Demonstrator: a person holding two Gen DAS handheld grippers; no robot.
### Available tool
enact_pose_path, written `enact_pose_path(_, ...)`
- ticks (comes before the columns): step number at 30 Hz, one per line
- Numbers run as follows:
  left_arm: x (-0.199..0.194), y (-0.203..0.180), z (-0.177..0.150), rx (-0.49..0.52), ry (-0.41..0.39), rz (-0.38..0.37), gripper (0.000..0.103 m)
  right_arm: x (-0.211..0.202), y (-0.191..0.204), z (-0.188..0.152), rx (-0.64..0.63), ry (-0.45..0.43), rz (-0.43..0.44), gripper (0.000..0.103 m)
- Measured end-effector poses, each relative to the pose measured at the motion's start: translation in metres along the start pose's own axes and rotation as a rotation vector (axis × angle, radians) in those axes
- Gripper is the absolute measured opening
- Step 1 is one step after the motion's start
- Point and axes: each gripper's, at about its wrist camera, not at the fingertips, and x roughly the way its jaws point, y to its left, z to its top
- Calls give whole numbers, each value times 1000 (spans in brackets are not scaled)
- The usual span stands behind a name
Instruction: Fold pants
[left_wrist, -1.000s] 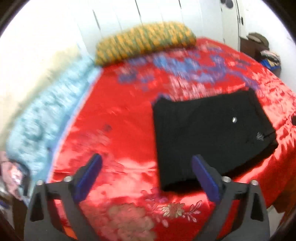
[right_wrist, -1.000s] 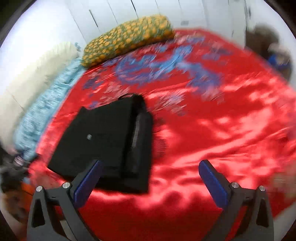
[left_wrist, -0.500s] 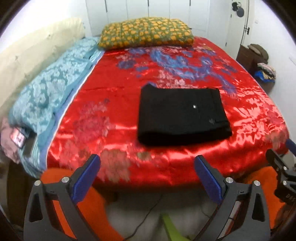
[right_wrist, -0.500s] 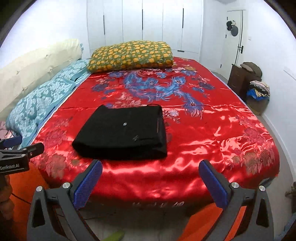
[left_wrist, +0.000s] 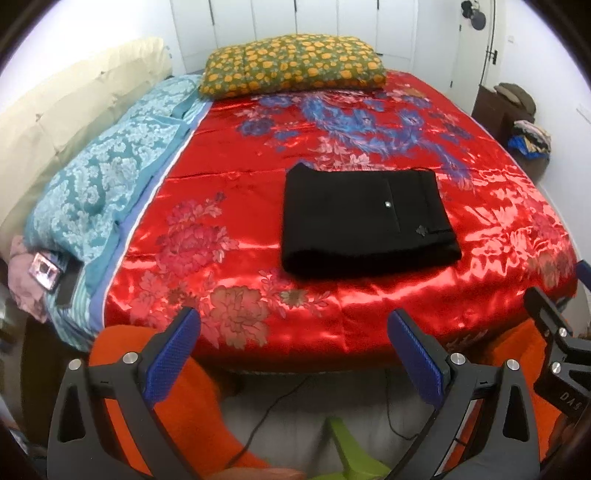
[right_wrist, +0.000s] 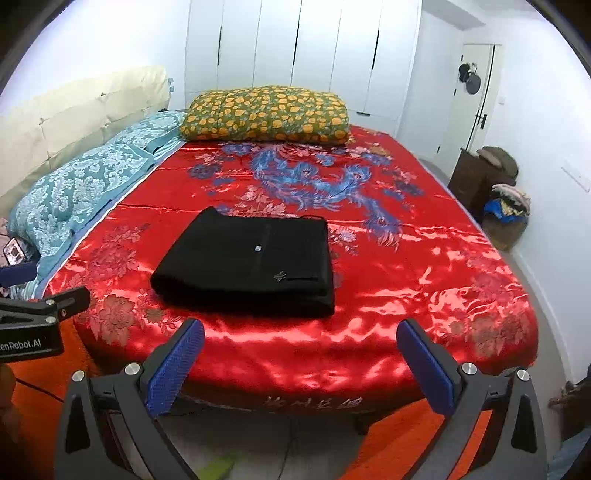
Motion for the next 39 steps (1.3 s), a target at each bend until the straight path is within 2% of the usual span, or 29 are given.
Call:
enact_pose_path(17,-16,-2,2,3,-28,-5,102,-14,2,12,23,8,26,103)
enact_pose_path(39,-10,1,1,-1,5,1,102,-13,6,11,-16,12,18,103)
